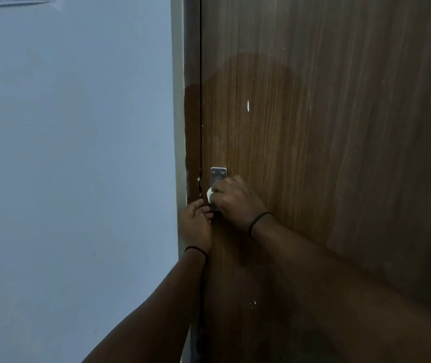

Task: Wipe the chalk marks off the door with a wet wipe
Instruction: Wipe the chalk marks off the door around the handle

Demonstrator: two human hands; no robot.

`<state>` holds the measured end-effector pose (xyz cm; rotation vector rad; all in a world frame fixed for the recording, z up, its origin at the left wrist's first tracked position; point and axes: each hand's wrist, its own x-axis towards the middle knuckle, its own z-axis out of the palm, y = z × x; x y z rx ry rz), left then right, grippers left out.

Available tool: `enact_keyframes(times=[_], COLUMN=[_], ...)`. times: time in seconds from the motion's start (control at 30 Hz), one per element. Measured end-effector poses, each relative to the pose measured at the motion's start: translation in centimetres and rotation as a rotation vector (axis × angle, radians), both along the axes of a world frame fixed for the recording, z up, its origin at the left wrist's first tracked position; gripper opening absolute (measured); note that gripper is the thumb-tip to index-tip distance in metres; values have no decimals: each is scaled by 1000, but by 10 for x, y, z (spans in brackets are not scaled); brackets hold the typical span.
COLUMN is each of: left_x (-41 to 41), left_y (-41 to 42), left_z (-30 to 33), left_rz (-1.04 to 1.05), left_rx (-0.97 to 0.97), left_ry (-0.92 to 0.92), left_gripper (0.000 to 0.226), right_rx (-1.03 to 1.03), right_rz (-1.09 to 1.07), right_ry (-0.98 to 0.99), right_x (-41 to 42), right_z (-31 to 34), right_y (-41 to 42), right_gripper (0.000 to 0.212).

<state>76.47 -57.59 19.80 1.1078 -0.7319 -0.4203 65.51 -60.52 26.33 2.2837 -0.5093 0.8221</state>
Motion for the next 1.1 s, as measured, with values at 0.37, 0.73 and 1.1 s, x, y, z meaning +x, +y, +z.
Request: enact_keyframes(times=[0.37, 0.73, 1.1], left_x=[-2, -10, -6], left_y=[7, 18, 18], left_z=[1, 9, 17], left_rz=[21, -5, 68], left_rx=[36, 81, 78], left_ry=[-31, -123, -258], left_gripper=[30, 31, 33], right_rx=[-46, 395, 803], right_rz=[38, -31, -160], right_ry=[-10, -501, -371], right_x=[-50, -100, 13], right_z=[-11, -17, 24], right_y=[-10, -12, 2], right_gripper=[9, 4, 18])
